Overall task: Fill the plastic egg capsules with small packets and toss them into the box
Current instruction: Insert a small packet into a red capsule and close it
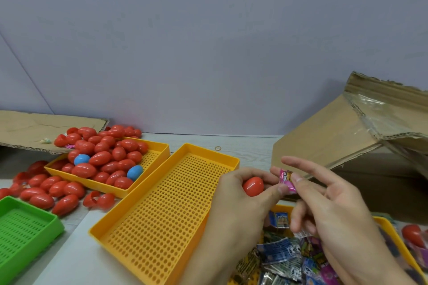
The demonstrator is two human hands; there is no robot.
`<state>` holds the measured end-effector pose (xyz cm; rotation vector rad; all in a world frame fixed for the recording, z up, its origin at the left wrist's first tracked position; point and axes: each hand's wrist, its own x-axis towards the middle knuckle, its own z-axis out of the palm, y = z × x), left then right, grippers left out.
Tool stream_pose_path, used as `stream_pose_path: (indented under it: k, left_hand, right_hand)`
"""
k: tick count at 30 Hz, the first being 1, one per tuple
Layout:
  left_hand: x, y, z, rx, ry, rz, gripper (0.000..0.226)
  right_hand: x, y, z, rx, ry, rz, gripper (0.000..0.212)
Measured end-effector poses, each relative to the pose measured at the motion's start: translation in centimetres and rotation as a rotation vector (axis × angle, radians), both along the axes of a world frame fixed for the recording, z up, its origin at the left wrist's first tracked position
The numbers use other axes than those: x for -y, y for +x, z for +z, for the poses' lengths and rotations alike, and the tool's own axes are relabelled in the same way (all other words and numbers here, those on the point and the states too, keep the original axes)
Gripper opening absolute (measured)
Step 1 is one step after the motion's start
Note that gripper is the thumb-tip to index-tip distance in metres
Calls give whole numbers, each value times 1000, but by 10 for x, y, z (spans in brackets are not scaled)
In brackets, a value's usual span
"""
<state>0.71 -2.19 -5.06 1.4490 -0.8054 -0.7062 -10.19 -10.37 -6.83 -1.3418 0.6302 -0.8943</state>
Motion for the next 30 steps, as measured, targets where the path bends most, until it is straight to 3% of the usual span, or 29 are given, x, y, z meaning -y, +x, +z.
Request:
stream_pose_path:
  k: [4,15,25,30]
  left_hand:
    - [-2,2,1,-102,-3,-35,11]
    - [-1,3,-3,-90,-4,-89,10]
    - [-1,4,-1,-169,-142,-26,20]
    - [-1,5,-2,-177,-121,1,11]
  right_hand:
    - [1,-1,1,14,51,5,29]
    - [2,0,0,58,58,69,36]
    - [0,1,1,28,45,73,35]
    - [-2,1,3,29,57,71,32]
